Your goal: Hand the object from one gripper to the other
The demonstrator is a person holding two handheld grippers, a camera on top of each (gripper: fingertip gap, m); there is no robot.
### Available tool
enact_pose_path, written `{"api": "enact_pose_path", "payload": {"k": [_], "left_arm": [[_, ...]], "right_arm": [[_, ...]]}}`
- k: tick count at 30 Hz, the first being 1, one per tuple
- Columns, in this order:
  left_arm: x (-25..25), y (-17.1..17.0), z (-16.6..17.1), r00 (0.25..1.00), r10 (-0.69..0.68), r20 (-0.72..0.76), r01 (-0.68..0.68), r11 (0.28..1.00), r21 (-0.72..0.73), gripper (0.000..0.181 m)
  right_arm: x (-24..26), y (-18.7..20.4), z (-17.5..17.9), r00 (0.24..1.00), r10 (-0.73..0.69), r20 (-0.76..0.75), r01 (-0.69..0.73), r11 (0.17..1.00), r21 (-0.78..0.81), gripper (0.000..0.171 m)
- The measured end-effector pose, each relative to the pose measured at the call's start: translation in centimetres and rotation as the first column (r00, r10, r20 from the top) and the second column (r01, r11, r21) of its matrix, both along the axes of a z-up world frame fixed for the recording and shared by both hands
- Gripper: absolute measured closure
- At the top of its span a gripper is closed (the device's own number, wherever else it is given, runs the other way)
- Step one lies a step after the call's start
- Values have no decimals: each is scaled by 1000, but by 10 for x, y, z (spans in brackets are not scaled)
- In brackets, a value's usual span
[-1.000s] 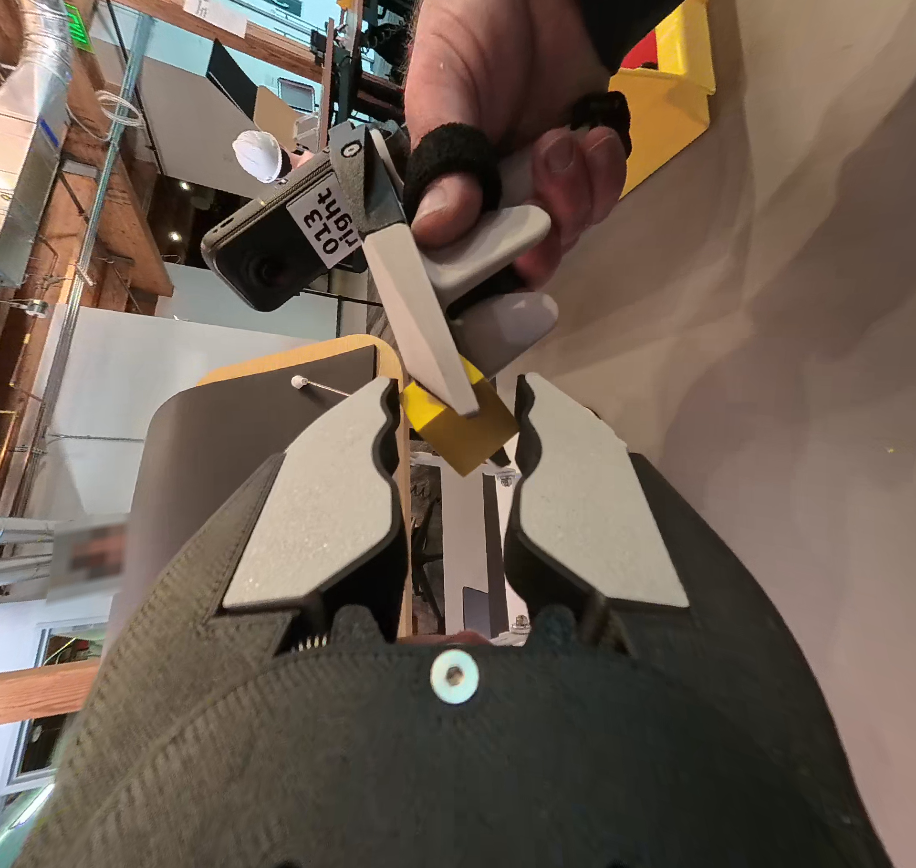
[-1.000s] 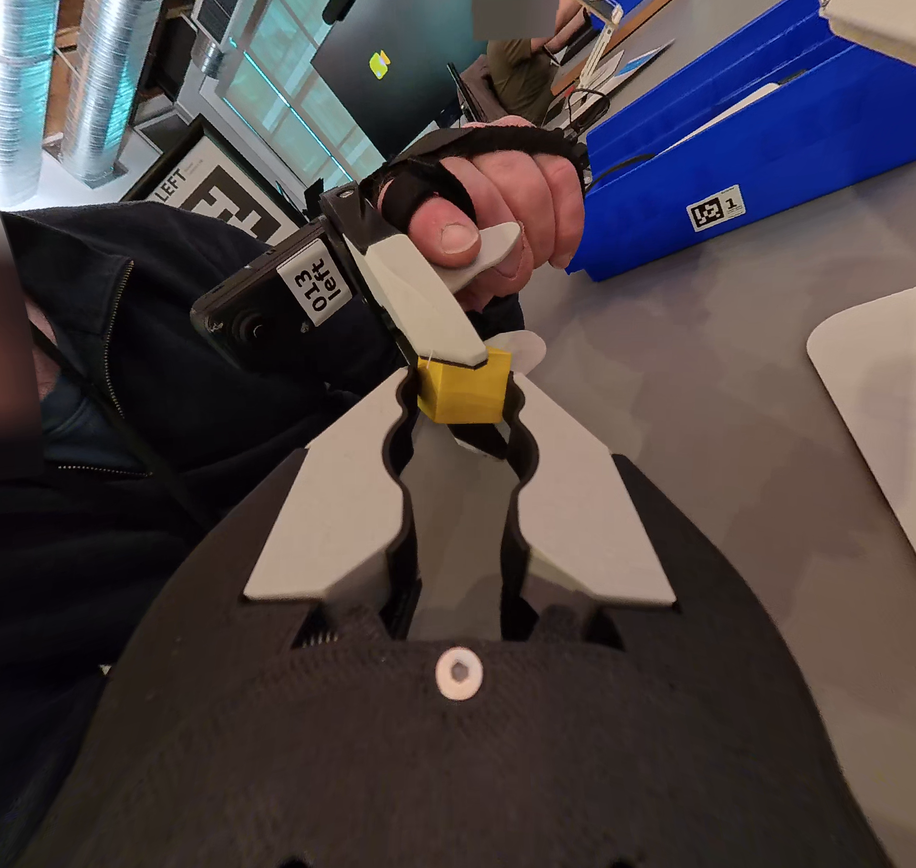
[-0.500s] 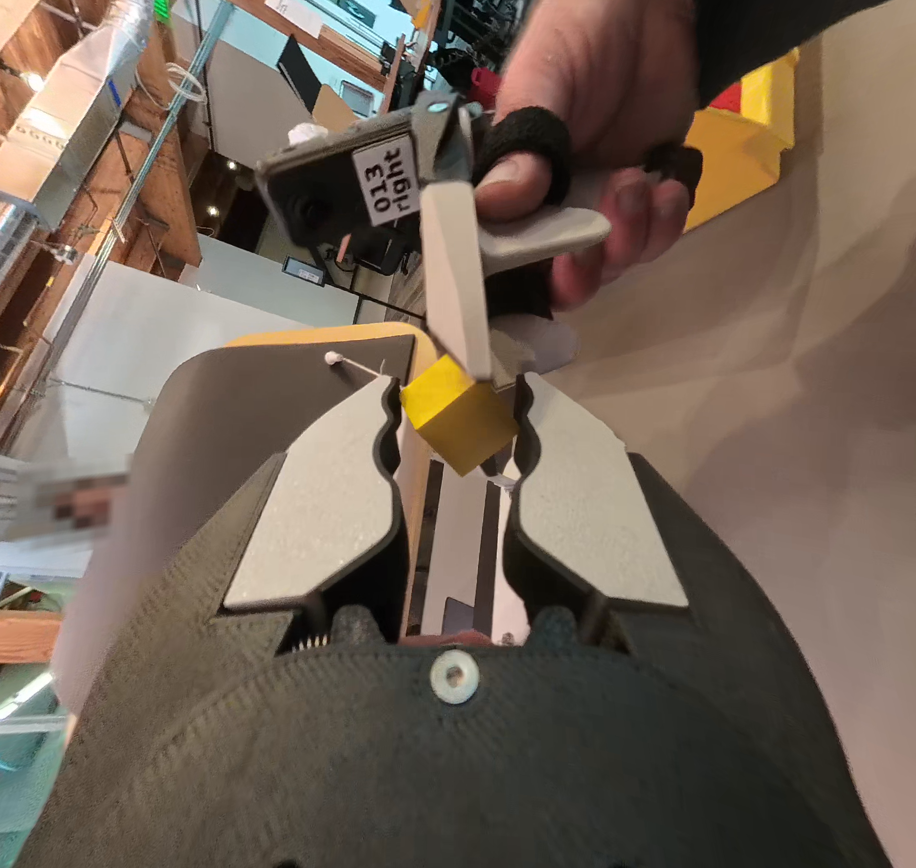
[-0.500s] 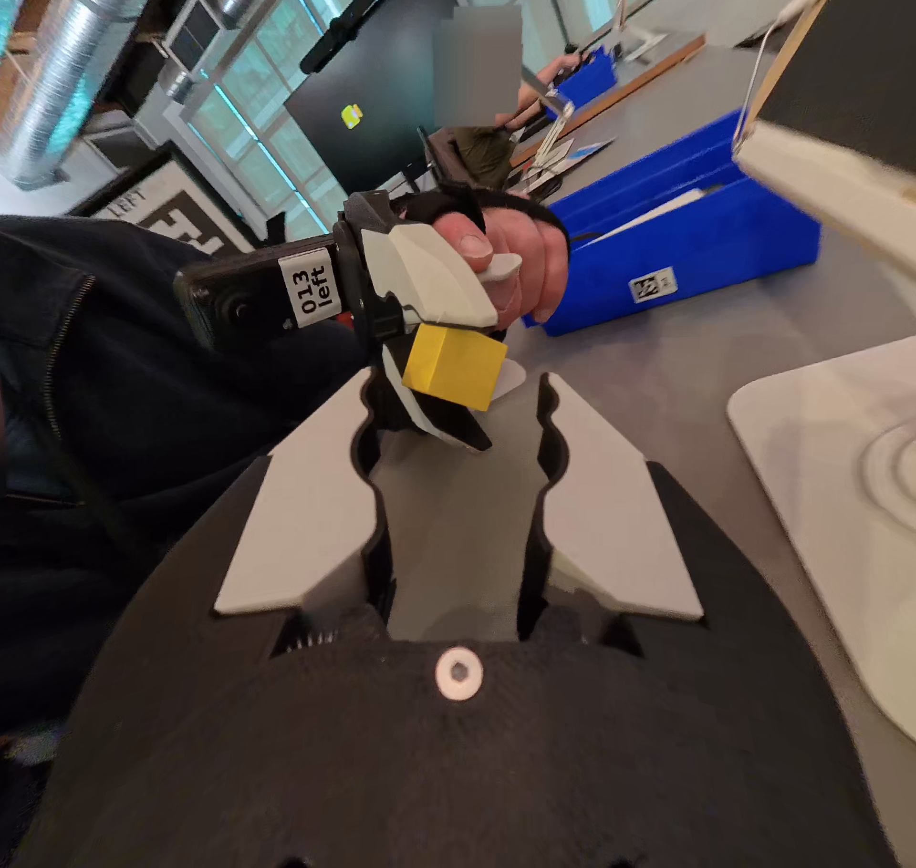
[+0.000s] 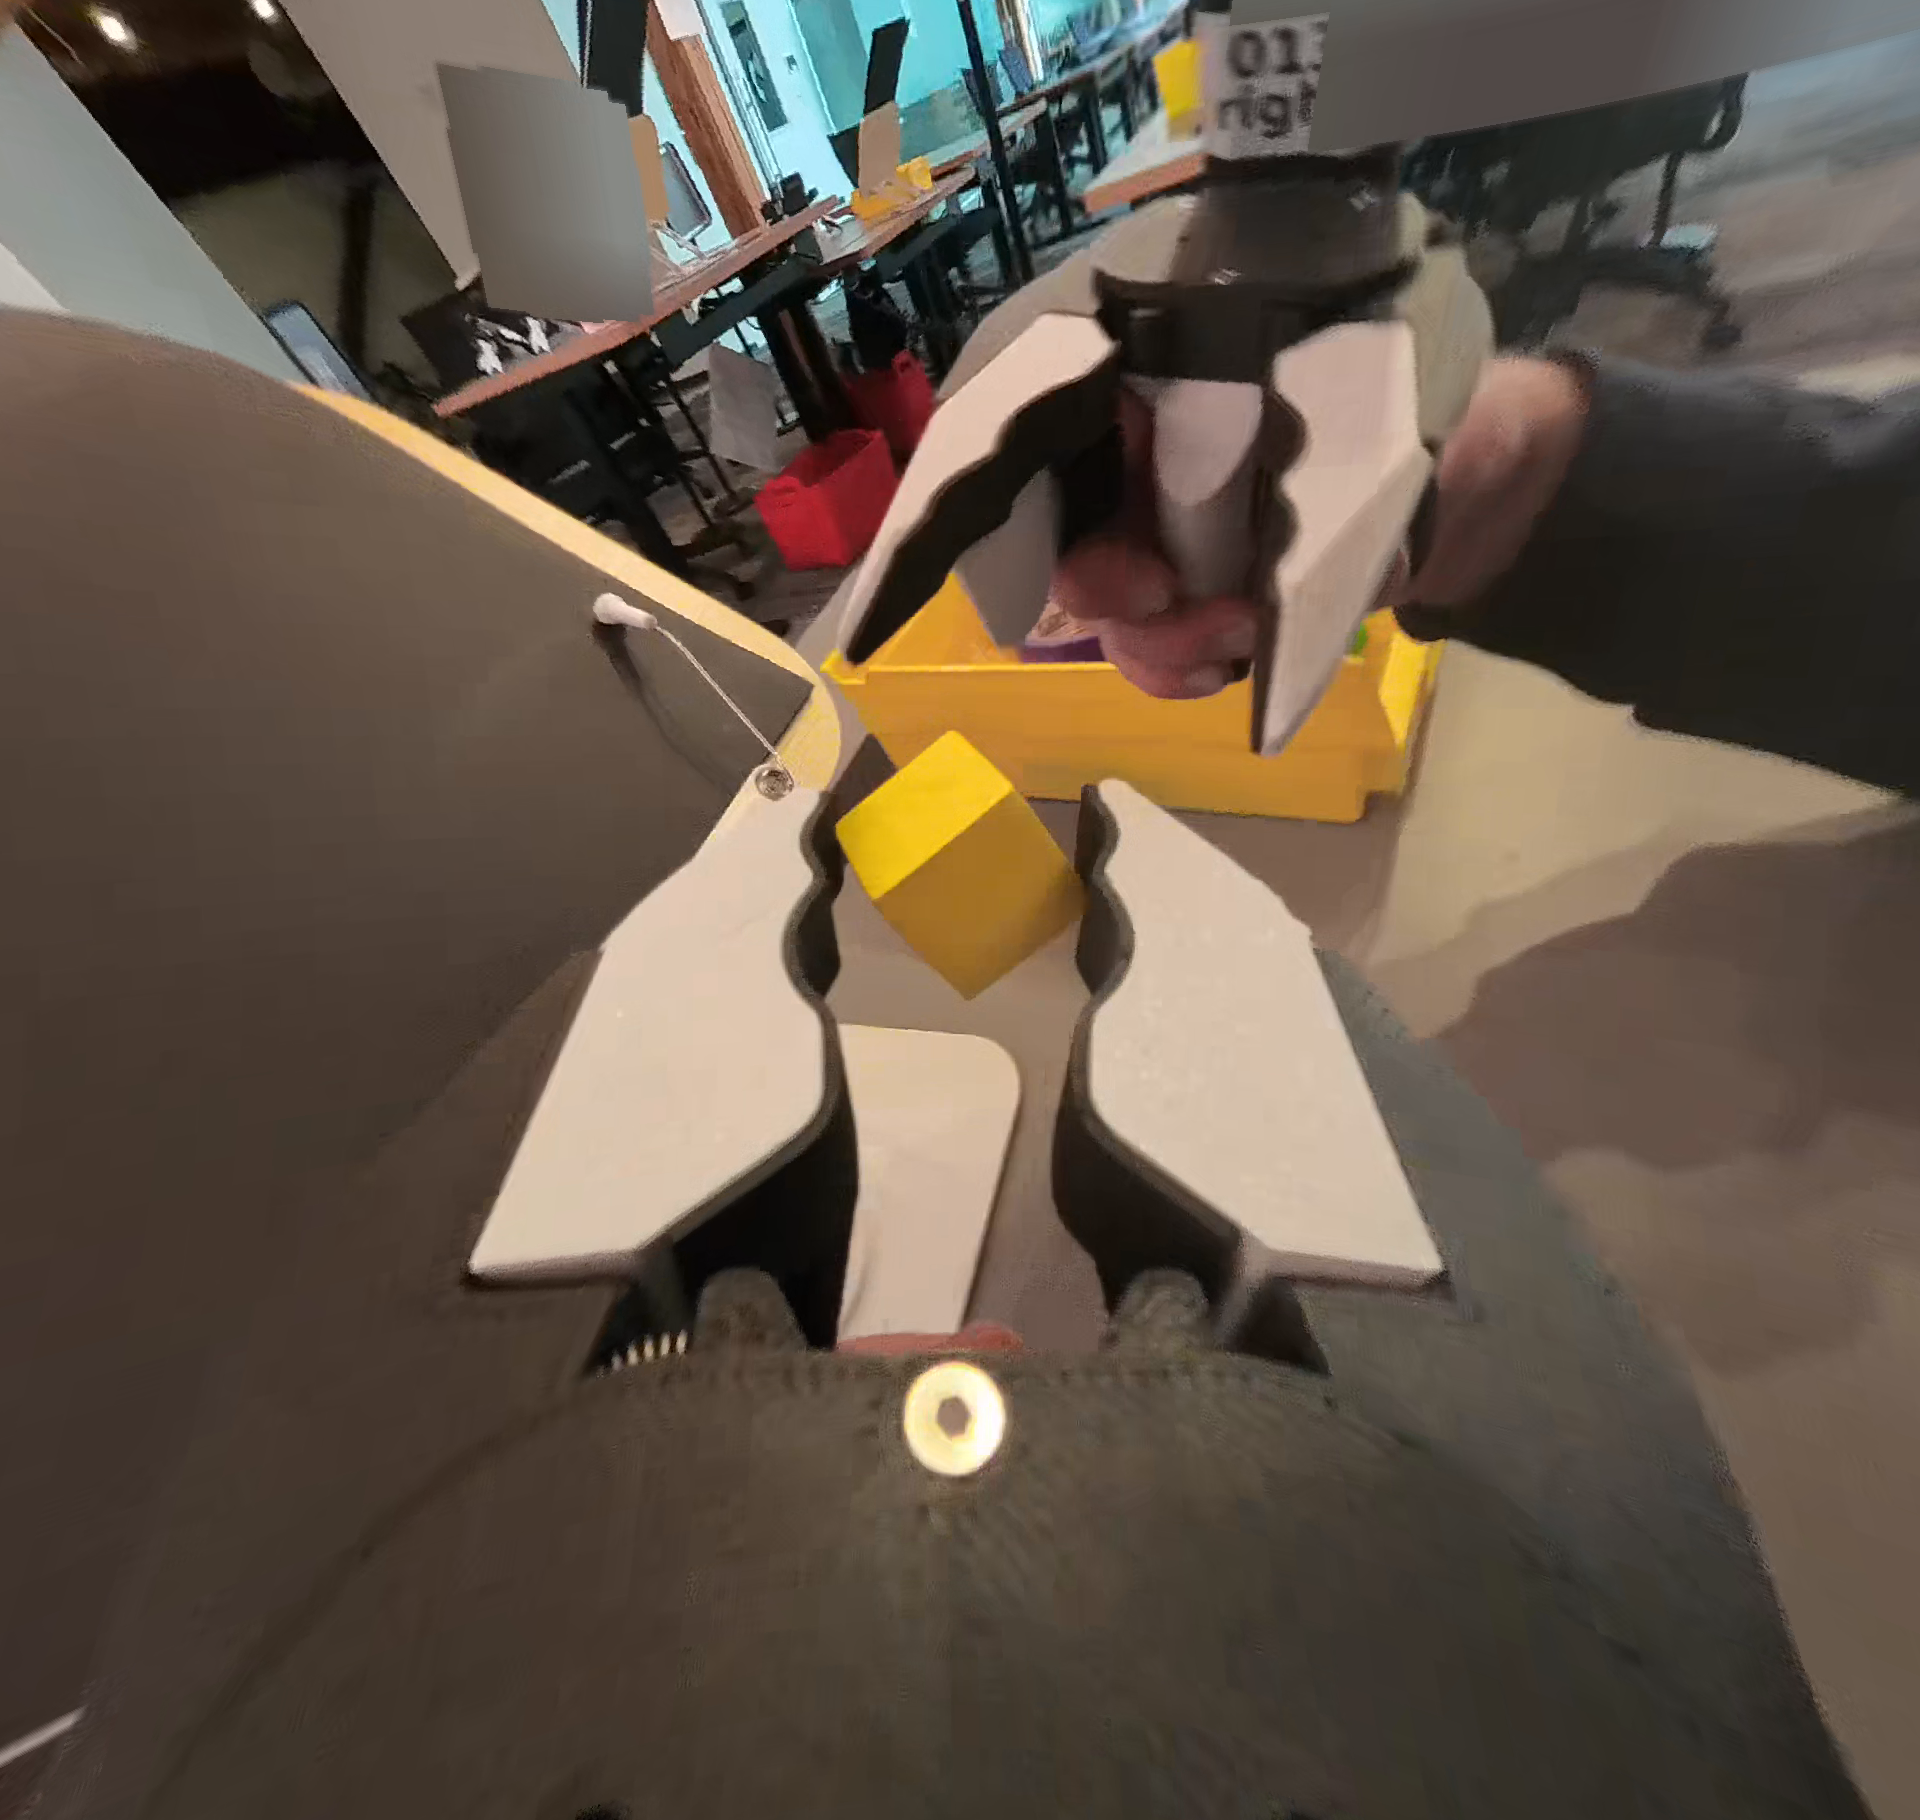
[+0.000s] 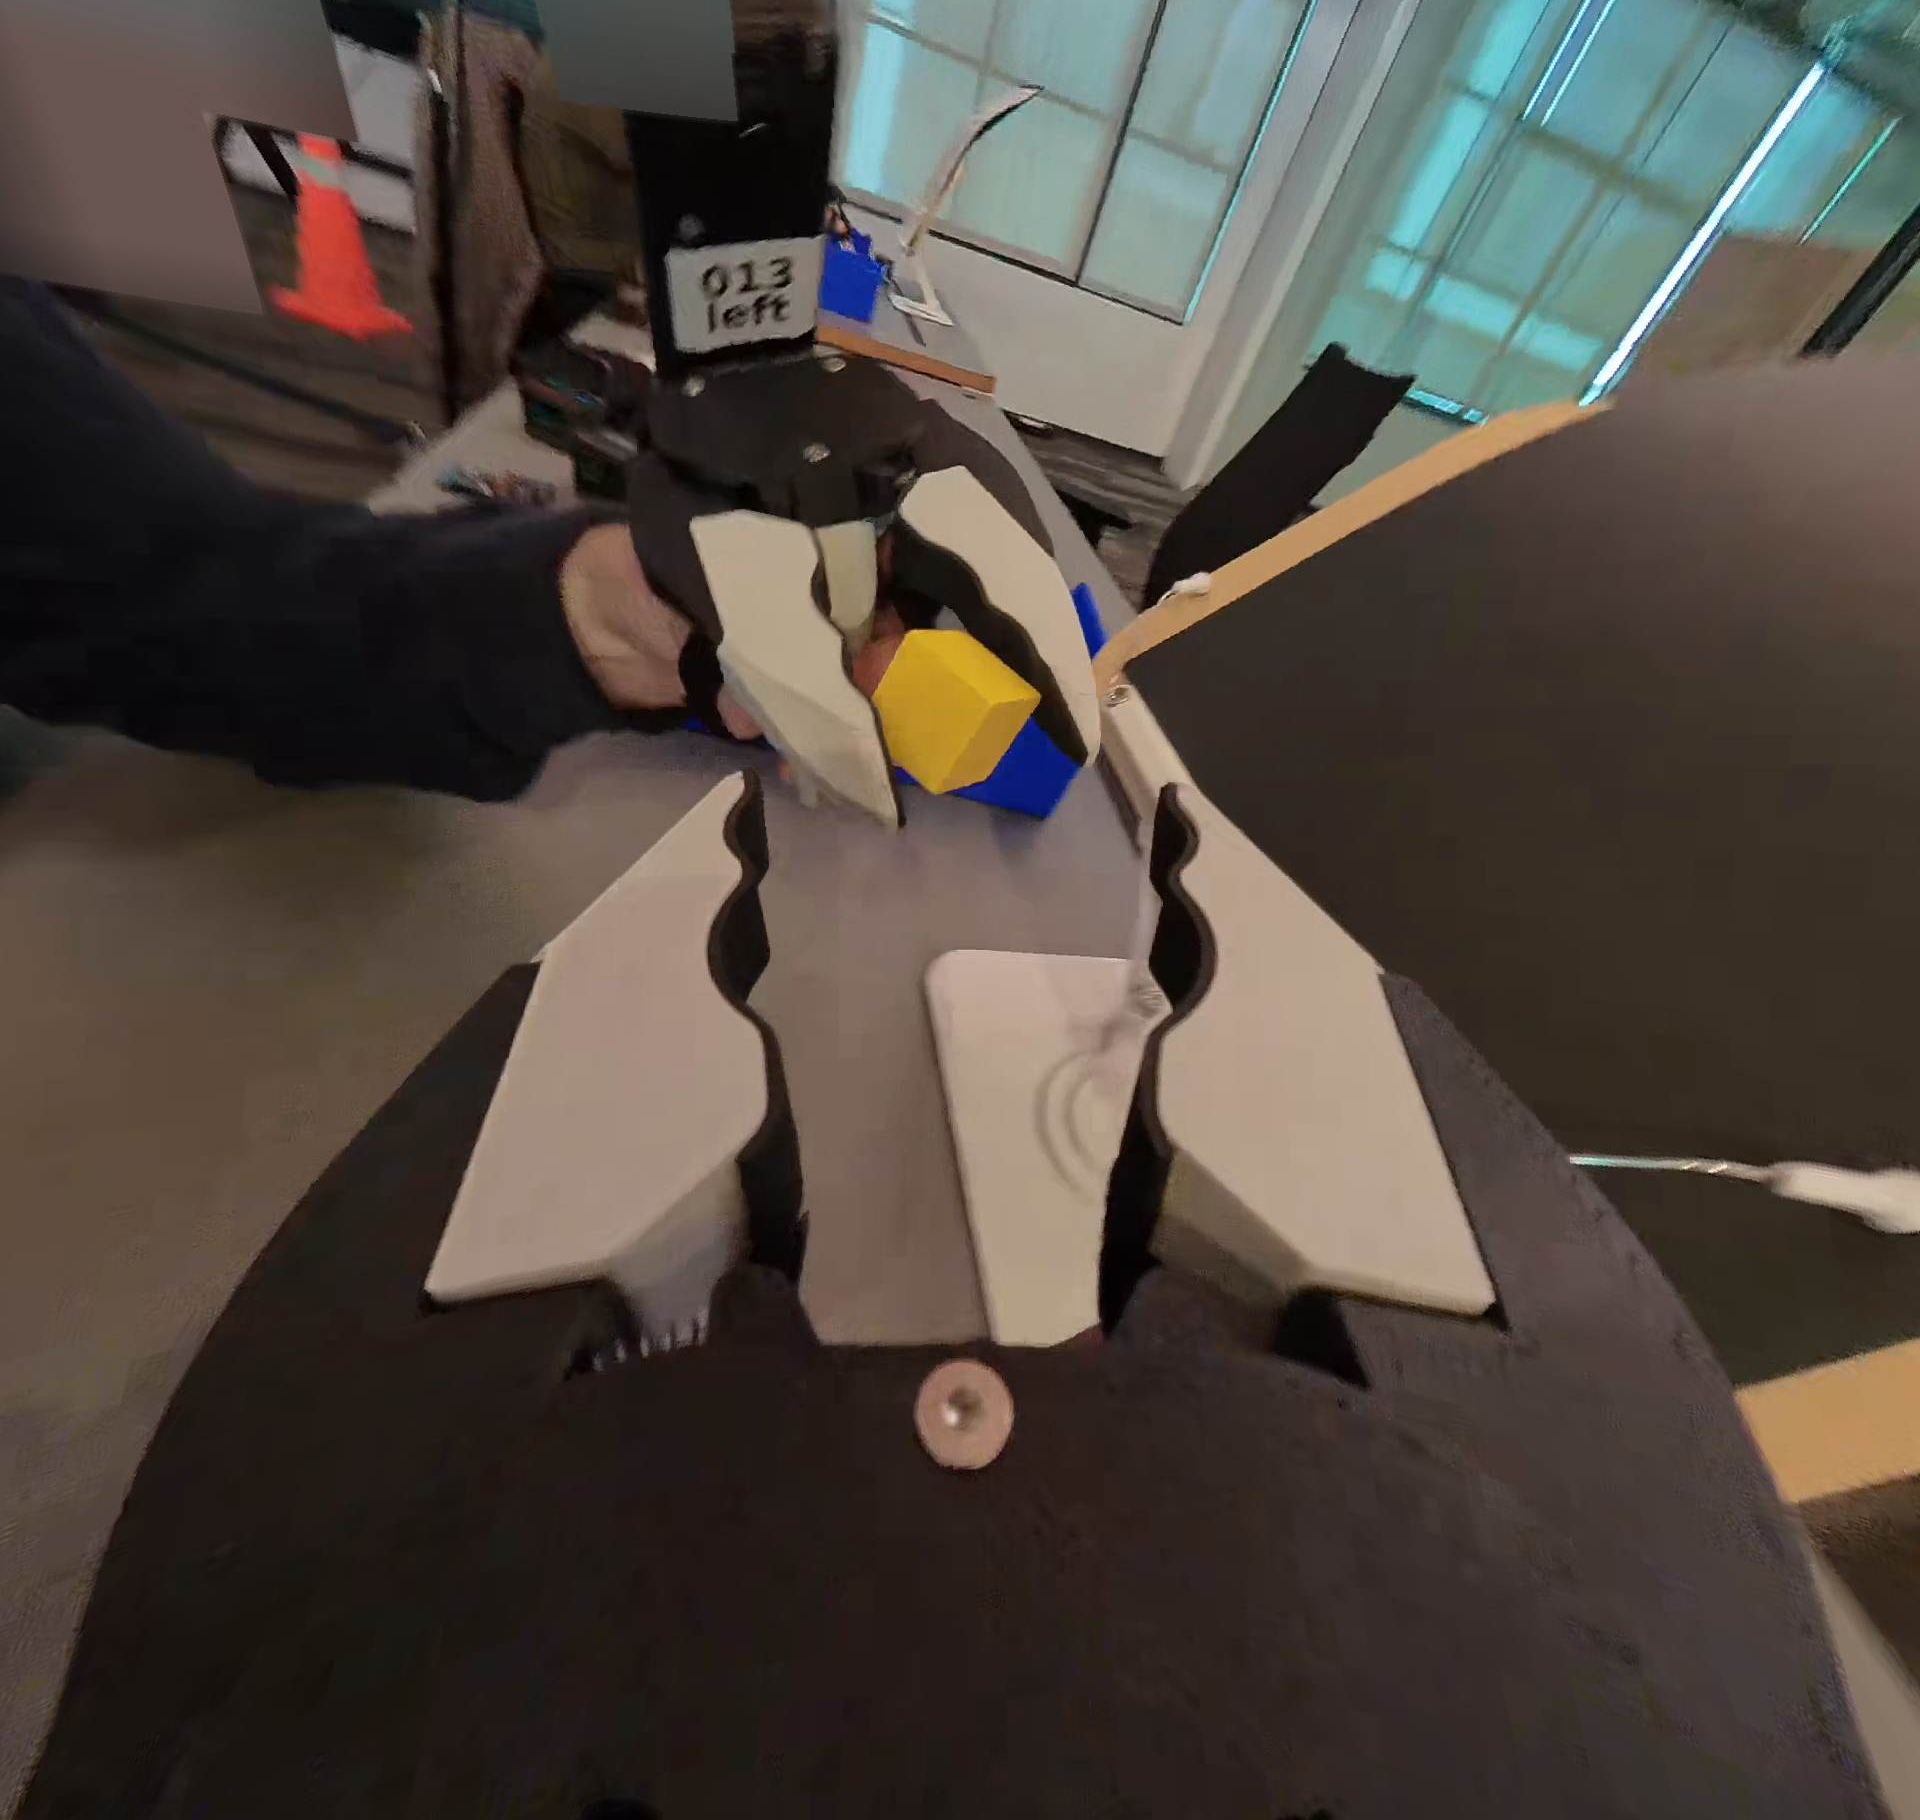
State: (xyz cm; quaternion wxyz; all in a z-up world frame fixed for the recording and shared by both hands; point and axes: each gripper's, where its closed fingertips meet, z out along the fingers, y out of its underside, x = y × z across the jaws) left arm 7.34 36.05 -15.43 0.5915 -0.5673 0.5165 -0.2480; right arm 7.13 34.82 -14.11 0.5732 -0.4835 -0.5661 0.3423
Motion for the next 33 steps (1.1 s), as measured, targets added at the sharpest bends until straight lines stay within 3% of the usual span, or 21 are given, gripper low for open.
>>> {"api": "enact_pose_path", "payload": {"k": [5,12,16,22,33], "left_arm": [[-1,-7,13,980,-82,182,128,959,-254,138],[5,-14,32,866,-112,487,361,815,-453,139],[8,-14,33,810,-102,577,444,750,-490,139],[12,-14,35,753,-74,654,504,703,-502,138],[11,-17,40,710,-75,700,562,660,-499,137]], "right_arm": [[-11,6,0,986,-155,54,128,932,340,92],[-33,10,14,939,-340,-48,295,728,618,101],[-34,10,23,914,-389,-114,363,663,655,113],[-37,11,21,901,-417,-120,383,636,670,130],[-37,8,24,905,-409,-114,380,660,649,132]]}}
